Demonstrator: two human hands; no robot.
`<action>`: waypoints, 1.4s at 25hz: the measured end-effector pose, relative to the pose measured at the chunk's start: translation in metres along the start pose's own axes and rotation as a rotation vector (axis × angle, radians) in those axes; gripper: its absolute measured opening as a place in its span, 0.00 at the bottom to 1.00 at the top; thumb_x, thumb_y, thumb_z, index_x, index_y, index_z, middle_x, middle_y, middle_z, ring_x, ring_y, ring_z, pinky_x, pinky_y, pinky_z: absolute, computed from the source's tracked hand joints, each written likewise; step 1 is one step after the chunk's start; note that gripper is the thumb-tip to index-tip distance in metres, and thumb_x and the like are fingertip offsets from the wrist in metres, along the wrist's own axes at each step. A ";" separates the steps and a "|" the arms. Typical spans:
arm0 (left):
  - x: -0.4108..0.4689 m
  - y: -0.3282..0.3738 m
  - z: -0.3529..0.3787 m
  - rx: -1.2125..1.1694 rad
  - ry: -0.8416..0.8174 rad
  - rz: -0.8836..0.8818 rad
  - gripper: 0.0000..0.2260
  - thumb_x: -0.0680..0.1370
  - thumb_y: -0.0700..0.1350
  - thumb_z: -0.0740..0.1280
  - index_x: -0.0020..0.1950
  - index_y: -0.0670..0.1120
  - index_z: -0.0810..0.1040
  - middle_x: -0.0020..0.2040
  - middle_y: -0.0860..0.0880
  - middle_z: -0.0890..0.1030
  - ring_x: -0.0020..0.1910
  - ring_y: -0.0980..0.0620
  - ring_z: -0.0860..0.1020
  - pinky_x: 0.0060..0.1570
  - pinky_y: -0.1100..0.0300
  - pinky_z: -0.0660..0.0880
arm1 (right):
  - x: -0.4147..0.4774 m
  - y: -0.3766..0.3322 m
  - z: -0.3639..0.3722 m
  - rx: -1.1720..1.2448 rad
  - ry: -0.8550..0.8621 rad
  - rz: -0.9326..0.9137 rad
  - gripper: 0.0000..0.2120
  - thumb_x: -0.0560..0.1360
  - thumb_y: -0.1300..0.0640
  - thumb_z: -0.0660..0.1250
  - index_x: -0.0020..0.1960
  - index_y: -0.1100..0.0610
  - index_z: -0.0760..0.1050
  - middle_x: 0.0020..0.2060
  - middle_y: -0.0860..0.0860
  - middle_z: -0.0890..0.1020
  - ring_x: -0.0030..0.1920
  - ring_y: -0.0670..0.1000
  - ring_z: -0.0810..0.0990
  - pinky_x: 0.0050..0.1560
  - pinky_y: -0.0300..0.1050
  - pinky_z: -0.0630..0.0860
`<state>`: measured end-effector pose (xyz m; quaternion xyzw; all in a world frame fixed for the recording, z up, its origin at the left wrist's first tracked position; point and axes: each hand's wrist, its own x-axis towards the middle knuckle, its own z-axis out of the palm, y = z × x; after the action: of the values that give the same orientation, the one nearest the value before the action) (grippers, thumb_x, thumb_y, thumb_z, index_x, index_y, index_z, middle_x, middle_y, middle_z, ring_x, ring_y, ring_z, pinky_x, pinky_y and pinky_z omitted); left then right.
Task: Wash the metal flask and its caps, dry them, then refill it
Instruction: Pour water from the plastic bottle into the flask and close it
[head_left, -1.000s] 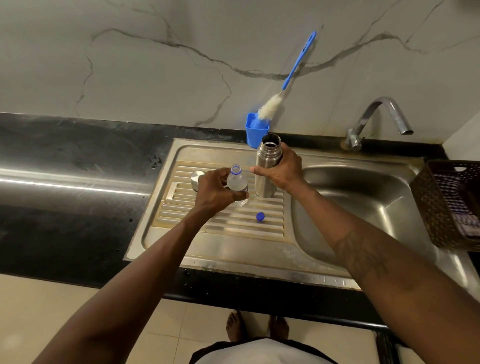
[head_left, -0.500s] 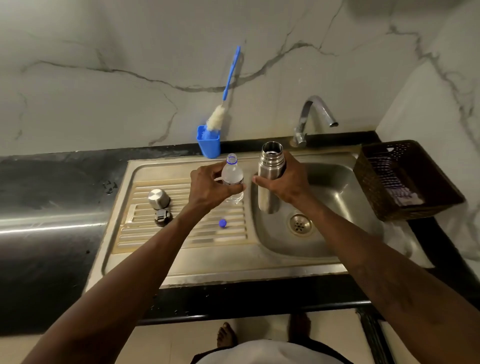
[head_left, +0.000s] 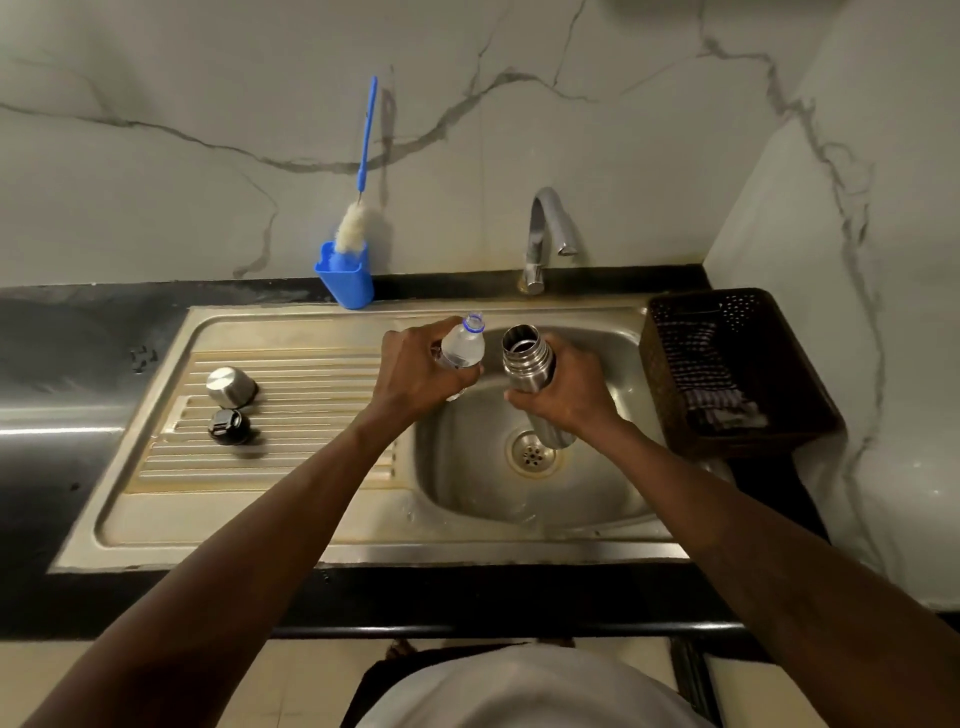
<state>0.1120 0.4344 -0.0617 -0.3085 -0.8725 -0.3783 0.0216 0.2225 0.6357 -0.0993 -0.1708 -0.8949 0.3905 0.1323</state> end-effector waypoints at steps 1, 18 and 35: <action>0.001 0.008 0.004 0.010 0.003 0.010 0.23 0.68 0.52 0.80 0.63 0.55 0.85 0.47 0.54 0.88 0.44 0.55 0.85 0.53 0.60 0.79 | 0.001 0.007 -0.004 -0.013 -0.011 0.006 0.35 0.58 0.42 0.83 0.61 0.47 0.76 0.51 0.44 0.85 0.49 0.45 0.83 0.51 0.48 0.82; 0.049 0.014 0.013 0.484 -0.157 0.265 0.24 0.76 0.52 0.76 0.71 0.47 0.80 0.61 0.43 0.85 0.56 0.38 0.84 0.52 0.44 0.82 | 0.020 0.028 -0.001 -0.030 -0.022 0.018 0.34 0.57 0.37 0.79 0.60 0.43 0.75 0.49 0.43 0.86 0.46 0.44 0.83 0.49 0.50 0.83; 0.063 0.020 -0.002 0.785 -0.213 0.370 0.27 0.75 0.44 0.78 0.73 0.46 0.76 0.64 0.42 0.82 0.63 0.40 0.79 0.58 0.44 0.79 | 0.024 0.025 0.002 -0.025 -0.011 -0.016 0.32 0.60 0.41 0.82 0.61 0.46 0.76 0.51 0.45 0.86 0.47 0.45 0.83 0.50 0.46 0.81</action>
<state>0.0714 0.4766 -0.0299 -0.4650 -0.8775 0.0255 0.1142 0.2051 0.6597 -0.1168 -0.1628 -0.9017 0.3794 0.1284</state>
